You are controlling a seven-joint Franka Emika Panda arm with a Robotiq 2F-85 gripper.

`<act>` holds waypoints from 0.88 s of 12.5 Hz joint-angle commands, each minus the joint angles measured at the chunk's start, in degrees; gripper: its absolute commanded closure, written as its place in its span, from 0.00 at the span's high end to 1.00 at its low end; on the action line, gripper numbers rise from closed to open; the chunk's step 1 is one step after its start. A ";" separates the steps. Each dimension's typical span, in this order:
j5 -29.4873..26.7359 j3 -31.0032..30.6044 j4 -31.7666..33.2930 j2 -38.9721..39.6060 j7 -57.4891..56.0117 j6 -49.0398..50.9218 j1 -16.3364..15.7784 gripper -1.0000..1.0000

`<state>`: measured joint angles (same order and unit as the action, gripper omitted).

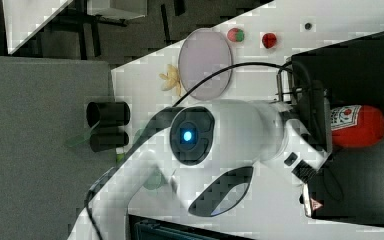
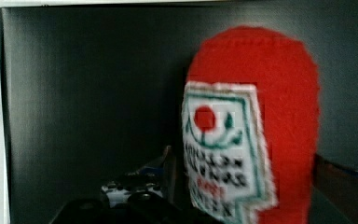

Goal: Pick Ketchup from oven and place it on table.

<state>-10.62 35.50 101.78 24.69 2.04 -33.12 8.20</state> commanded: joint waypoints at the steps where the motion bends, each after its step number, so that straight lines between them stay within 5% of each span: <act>1: -1.51 0.24 -1.50 0.51 -1.70 -0.85 0.66 1.00; 4: -1.69 0.19 -1.05 1.10 -1.70 -0.91 1.01 0.96; 7: -1.78 0.13 -1.02 0.98 -1.72 -1.08 0.92 0.62; 11: -1.25 0.18 -3.85 -0.61 -2.00 -0.84 0.46 0.62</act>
<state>-11.88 35.11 100.44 26.07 1.89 -35.36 8.43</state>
